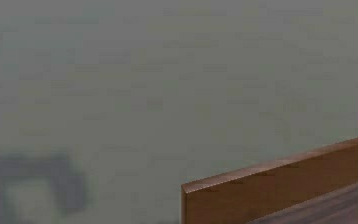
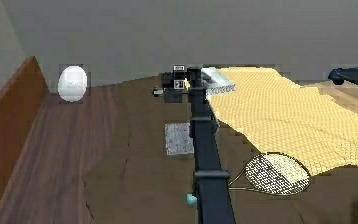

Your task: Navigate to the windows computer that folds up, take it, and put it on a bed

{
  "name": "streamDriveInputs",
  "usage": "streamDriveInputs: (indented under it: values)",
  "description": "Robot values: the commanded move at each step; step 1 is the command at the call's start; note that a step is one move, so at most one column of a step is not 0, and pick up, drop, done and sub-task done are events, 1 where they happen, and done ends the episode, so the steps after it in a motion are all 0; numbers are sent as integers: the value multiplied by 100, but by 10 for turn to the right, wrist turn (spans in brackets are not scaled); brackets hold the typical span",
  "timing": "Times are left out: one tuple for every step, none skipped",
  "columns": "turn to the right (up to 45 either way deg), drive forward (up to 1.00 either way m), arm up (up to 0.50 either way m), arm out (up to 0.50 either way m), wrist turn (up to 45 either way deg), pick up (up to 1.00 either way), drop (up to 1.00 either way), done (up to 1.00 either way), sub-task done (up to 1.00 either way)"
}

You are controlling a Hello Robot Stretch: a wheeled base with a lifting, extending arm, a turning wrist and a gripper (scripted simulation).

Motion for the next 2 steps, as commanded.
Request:
streamDriveInputs:
  values:
    - [0,0,0,-8,0,0,0,0,0]
    - [0,0,0,0,0,0,0,100,0]
